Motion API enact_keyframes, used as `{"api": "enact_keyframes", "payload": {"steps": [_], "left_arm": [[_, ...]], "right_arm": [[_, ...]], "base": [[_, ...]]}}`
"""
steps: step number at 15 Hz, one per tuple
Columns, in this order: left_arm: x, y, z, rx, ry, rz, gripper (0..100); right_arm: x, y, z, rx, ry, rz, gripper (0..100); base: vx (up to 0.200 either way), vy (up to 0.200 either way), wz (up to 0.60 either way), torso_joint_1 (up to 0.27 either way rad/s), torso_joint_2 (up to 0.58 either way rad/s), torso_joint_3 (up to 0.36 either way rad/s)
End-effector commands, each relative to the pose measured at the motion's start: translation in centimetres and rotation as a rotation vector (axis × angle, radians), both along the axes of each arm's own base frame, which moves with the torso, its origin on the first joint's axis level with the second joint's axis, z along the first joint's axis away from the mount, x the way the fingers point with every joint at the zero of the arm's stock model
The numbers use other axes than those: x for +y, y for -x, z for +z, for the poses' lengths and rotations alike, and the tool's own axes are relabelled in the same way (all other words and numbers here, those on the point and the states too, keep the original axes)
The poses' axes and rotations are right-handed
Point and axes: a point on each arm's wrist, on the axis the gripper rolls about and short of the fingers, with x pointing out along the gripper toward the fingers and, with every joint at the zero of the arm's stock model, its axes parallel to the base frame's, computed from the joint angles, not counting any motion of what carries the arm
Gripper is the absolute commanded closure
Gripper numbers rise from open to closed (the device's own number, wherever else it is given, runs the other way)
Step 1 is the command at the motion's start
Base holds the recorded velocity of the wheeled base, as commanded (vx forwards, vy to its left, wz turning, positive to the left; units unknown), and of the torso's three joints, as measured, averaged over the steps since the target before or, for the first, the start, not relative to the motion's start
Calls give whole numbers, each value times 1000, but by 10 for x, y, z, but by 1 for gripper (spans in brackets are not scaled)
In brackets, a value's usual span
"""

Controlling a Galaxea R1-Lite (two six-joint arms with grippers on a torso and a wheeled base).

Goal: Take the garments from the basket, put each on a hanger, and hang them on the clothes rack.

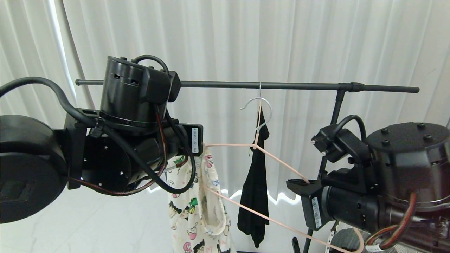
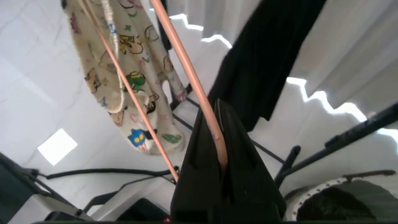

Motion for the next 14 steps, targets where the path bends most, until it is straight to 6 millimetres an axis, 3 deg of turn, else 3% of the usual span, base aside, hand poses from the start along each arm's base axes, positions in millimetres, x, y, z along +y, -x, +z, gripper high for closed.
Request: {"api": "enact_keyframes", "payload": {"steps": [1, 7, 11, 14], "left_arm": [[-1, 0, -1, 4, -3, -1, 100], [-8, 5, 2, -5, 8, -32, 100], [-42, 35, 7, -1, 77, -166, 100], [-53, 40, 12, -6, 113, -193, 100]], "right_arm": [[-12, 3, 10, -24, -33, -17, 100], [-9, -1, 7, -35, -3, -24, 100], [12, -7, 3, -42, 3, 5, 100], [28, -7, 3, -49, -16, 35, 100]], "base": [[0, 0, 0, 0, 0, 0], [0, 0, 0, 0, 0, 0], [0, 0, 0, 0, 0, 0], [0, 0, 0, 0, 0, 0]]}}
